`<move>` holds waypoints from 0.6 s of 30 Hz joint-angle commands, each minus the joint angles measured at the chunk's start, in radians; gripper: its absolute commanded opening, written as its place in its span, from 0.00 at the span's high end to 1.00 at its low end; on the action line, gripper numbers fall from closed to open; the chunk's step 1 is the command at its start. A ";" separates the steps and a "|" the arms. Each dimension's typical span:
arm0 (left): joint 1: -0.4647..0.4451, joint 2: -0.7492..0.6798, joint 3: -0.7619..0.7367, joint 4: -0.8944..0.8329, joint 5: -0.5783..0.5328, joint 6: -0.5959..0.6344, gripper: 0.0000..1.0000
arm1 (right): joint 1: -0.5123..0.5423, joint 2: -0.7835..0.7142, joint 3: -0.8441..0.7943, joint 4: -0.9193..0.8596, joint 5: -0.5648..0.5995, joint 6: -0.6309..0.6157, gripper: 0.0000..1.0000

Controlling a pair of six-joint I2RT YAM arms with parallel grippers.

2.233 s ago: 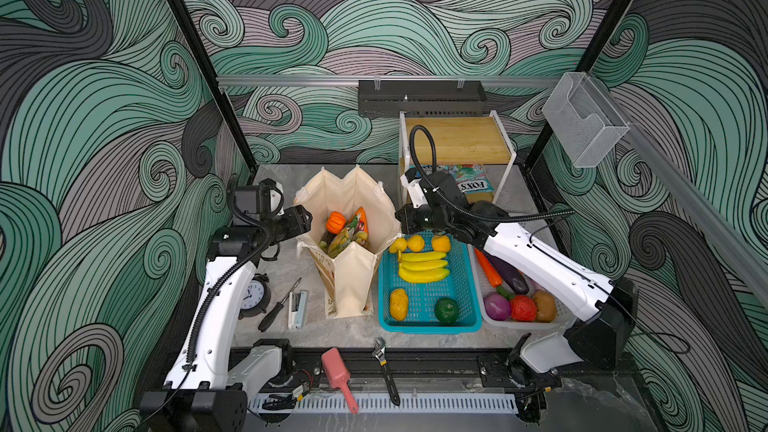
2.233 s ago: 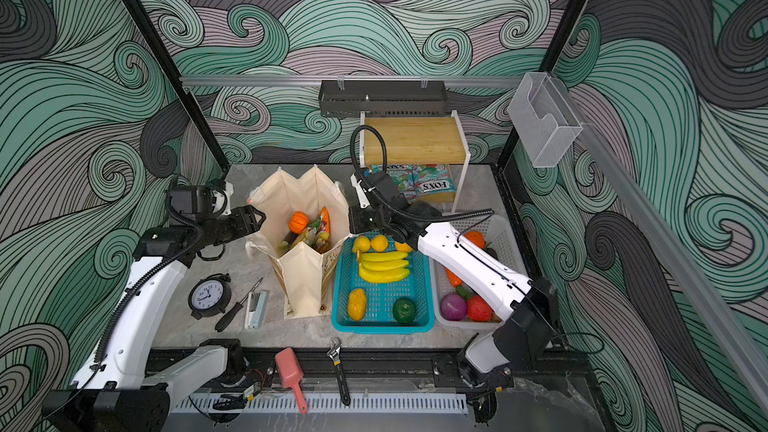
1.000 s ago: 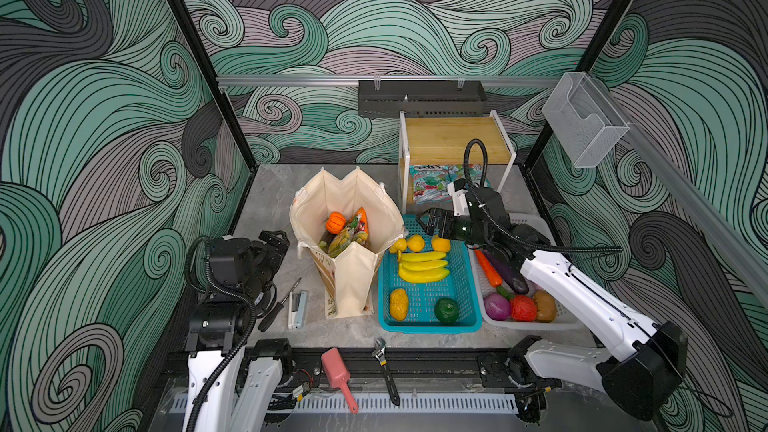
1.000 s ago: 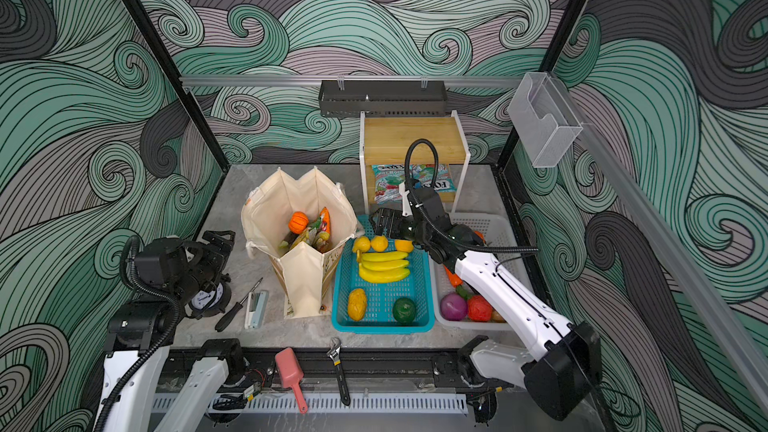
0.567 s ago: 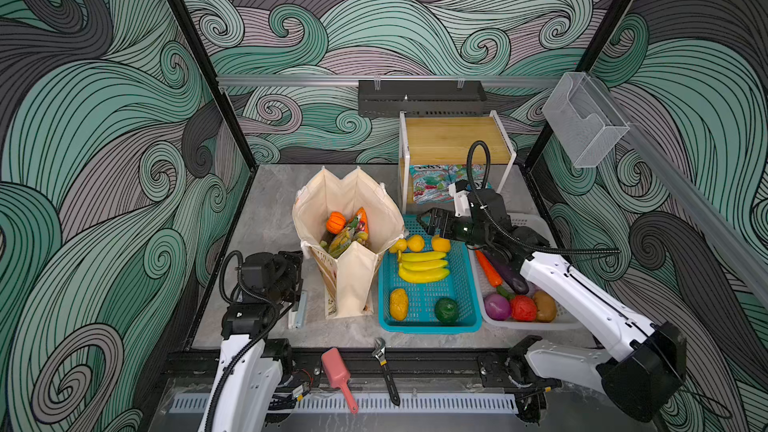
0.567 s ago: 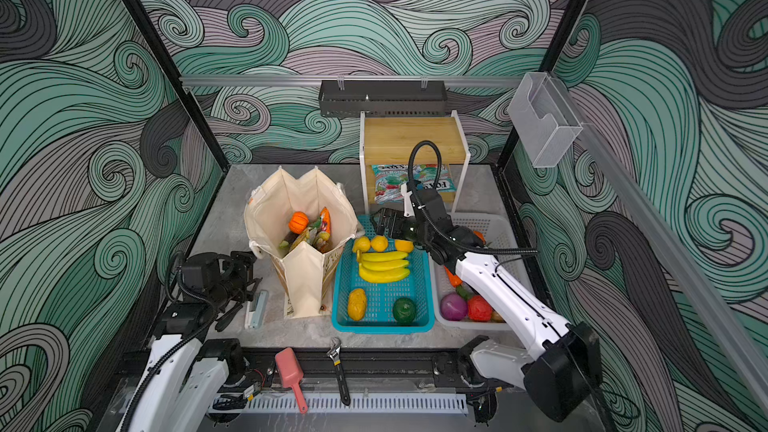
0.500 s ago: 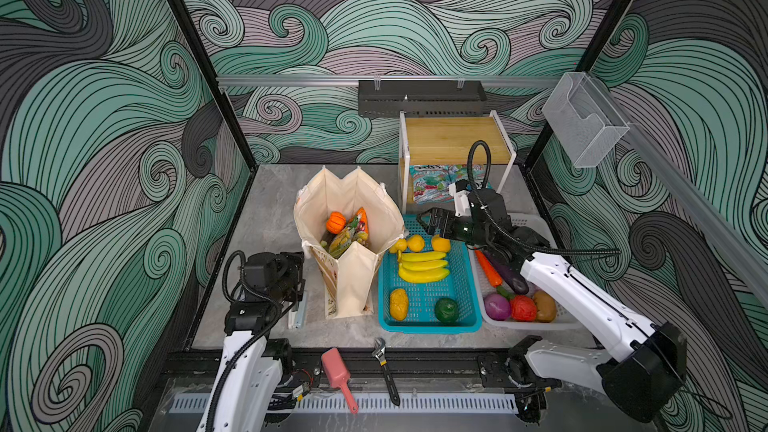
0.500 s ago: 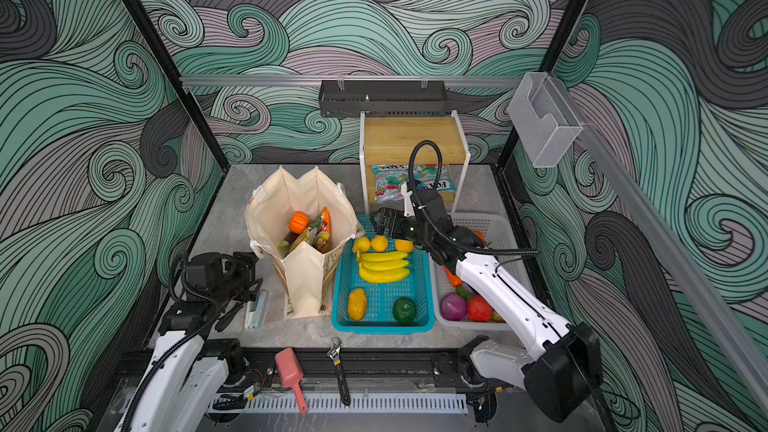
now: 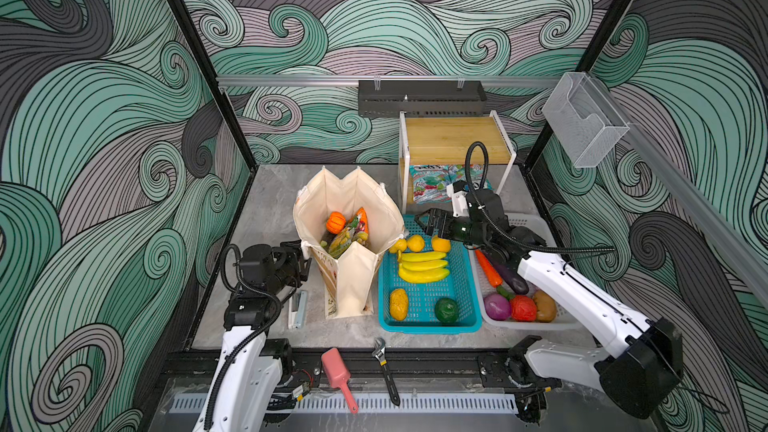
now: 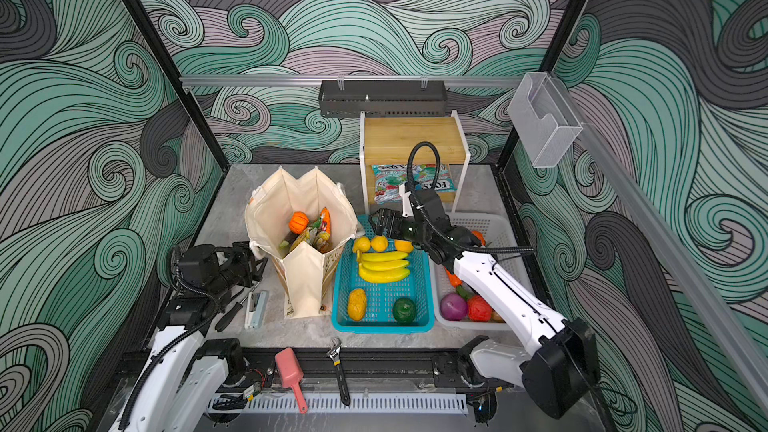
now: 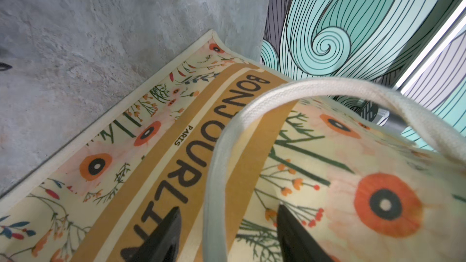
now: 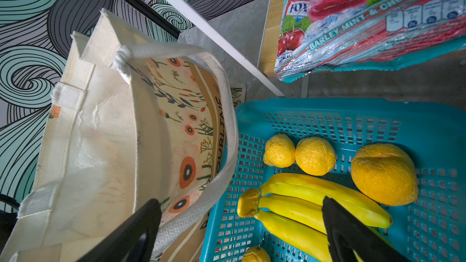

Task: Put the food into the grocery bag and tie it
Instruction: 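Grasp the tote handles with both grippers and lift them upward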

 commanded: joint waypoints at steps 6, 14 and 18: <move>0.006 -0.014 0.082 -0.047 -0.056 0.113 0.73 | -0.002 0.032 -0.024 0.059 -0.055 0.037 0.01; 0.008 -0.016 0.336 -0.344 -0.254 0.417 0.87 | -0.002 0.060 -0.067 0.158 -0.116 0.116 0.03; 0.006 -0.013 0.406 -0.371 -0.293 0.496 0.89 | -0.002 0.105 -0.085 0.236 -0.165 0.180 0.08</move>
